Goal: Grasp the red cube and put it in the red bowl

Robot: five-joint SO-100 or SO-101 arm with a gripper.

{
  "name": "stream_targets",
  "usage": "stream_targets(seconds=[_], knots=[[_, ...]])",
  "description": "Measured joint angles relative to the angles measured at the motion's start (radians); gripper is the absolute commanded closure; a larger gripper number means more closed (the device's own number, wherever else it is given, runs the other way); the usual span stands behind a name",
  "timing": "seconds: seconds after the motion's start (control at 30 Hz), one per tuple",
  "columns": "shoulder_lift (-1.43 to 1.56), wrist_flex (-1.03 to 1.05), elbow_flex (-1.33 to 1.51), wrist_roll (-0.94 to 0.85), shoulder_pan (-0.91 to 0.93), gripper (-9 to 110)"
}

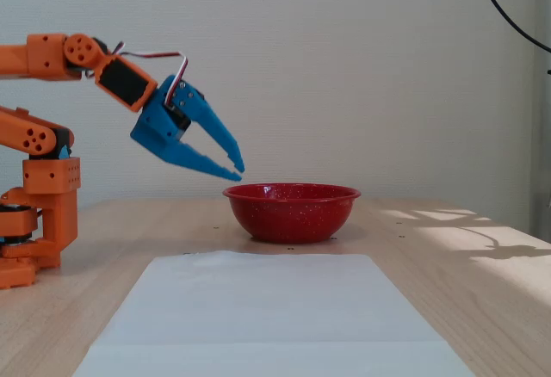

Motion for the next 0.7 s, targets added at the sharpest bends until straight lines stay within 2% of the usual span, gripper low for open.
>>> stream_targets(seconds=[0.27,0.4,0.7], knots=[[0.224,-0.258,0.328,0.061,0.000,101],[0.348,-0.275,0.390,0.051,0.000,101],[0.416,0.071,0.393,-0.094,0.000,101]])
